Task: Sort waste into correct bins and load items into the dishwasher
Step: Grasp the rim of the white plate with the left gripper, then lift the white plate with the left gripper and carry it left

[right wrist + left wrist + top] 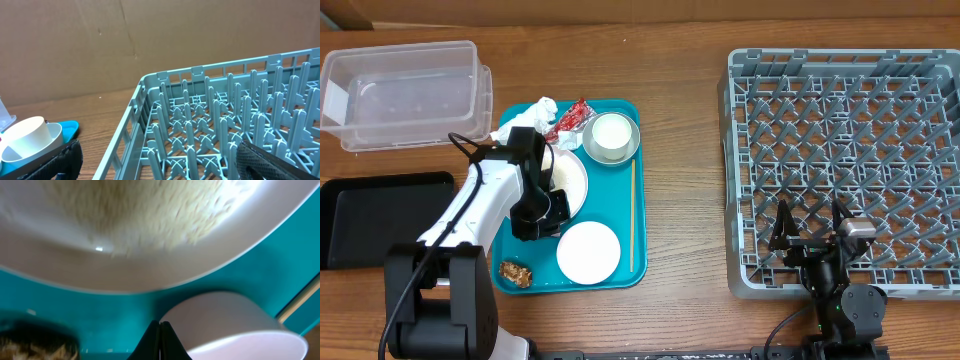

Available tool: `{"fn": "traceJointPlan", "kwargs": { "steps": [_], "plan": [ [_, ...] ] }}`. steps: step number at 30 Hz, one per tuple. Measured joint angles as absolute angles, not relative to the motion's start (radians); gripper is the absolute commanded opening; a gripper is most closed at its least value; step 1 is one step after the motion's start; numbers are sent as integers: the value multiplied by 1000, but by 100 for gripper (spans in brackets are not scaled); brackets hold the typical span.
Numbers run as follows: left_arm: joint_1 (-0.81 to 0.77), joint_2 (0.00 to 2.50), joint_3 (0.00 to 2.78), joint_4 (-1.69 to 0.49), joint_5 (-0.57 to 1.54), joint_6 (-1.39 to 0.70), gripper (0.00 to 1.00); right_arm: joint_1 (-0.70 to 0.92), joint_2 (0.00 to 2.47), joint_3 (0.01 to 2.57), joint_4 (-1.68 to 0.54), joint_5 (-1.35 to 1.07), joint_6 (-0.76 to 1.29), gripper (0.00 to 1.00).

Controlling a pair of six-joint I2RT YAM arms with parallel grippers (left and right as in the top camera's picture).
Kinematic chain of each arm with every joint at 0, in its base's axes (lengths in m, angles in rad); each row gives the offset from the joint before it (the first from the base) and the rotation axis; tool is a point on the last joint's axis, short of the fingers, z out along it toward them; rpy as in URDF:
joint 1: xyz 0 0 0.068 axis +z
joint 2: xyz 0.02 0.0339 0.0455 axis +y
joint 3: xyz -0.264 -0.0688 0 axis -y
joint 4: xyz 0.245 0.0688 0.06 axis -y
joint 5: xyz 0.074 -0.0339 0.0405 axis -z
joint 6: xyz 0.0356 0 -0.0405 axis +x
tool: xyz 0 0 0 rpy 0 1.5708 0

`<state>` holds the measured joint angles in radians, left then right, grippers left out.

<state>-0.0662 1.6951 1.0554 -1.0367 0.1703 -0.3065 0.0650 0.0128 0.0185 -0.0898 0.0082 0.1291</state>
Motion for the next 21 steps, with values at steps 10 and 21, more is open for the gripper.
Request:
{"fn": "traceJointPlan", "kwargs": {
  "steps": [10,21],
  "plan": [
    [-72,1692,1056,-831,210,-165,70,65,13,19,-89,8,129,100],
    [-175,1692,1056,-742,180,-105,70,65,13,19,-89,8,129,100]
  ]
}}
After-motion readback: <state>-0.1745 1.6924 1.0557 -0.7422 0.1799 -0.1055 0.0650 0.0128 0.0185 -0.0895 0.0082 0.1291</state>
